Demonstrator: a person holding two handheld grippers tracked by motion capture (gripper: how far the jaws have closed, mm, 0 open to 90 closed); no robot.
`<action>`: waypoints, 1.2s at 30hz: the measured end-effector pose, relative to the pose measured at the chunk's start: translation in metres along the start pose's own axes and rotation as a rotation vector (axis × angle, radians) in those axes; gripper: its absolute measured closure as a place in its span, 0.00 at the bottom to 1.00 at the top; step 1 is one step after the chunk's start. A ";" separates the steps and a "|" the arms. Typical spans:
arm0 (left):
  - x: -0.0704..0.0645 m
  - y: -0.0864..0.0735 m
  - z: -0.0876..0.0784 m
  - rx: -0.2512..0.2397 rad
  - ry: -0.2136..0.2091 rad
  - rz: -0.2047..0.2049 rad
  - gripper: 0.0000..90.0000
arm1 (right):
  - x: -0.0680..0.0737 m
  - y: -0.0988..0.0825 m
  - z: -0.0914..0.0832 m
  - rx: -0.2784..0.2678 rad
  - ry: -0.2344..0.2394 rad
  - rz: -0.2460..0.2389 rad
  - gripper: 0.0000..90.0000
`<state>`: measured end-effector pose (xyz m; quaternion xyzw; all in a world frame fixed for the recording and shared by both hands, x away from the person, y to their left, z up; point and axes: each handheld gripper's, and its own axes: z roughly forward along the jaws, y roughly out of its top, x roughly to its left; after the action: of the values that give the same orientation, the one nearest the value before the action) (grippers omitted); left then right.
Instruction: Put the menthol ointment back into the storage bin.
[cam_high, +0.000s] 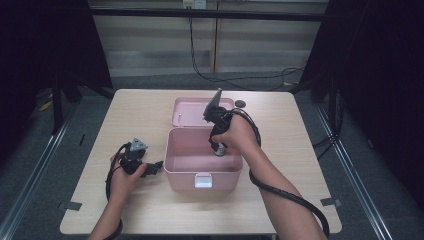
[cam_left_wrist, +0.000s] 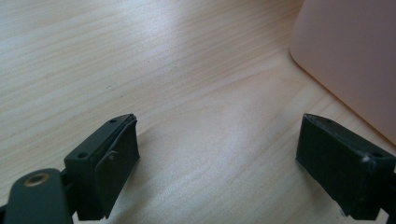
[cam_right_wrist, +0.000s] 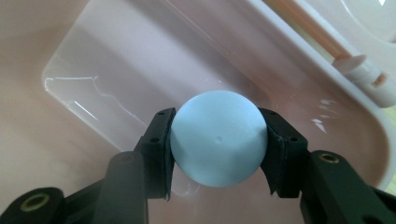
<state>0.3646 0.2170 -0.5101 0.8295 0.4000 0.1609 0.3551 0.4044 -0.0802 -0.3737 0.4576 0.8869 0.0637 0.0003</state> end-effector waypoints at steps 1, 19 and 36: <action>0.000 0.000 0.000 -0.001 -0.001 0.000 0.14 | 0.000 0.000 0.000 0.000 -0.001 0.004 0.56; 0.000 0.000 0.000 -0.001 -0.003 0.000 0.14 | 0.000 0.002 0.014 -0.005 -0.003 0.033 0.56; 0.000 0.000 0.000 -0.004 -0.005 -0.002 0.14 | -0.002 0.004 0.028 -0.011 -0.003 0.065 0.56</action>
<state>0.3649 0.2169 -0.5105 0.8288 0.3997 0.1592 0.3577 0.4104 -0.0765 -0.4015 0.4863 0.8712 0.0679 0.0021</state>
